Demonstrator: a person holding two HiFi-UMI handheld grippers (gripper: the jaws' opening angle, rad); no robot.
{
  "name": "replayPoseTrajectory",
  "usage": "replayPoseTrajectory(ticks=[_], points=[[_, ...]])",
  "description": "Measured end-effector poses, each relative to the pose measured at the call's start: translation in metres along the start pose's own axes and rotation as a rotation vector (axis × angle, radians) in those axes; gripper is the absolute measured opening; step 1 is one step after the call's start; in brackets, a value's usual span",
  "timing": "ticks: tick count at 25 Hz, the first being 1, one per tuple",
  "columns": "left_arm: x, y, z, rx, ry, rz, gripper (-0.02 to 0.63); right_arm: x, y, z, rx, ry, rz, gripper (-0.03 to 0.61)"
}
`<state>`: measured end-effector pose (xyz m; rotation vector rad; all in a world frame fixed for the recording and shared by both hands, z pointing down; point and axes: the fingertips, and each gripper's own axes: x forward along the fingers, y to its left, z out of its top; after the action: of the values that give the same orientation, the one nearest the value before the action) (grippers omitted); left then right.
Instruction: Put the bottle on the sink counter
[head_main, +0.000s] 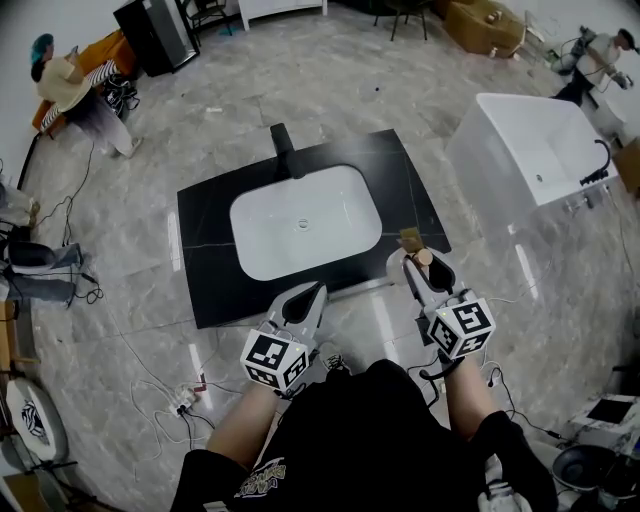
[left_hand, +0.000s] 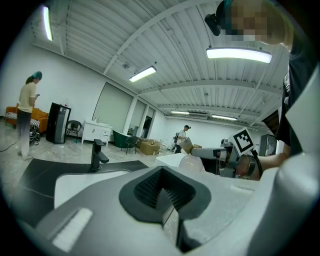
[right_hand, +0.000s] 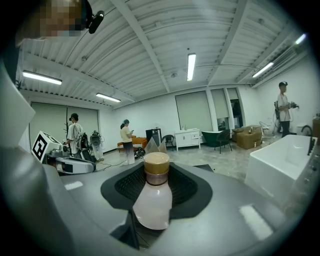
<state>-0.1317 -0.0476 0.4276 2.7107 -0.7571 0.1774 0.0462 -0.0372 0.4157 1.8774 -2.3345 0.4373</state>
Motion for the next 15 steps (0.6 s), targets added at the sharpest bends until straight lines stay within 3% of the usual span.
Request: replayPoseTrajectory(ticks=[15], points=[[0.014, 0.023, 0.011, -0.005, -0.008, 0.065, 0.0, 0.042, -0.012, 0.014, -0.02, 0.017, 0.065, 0.167]])
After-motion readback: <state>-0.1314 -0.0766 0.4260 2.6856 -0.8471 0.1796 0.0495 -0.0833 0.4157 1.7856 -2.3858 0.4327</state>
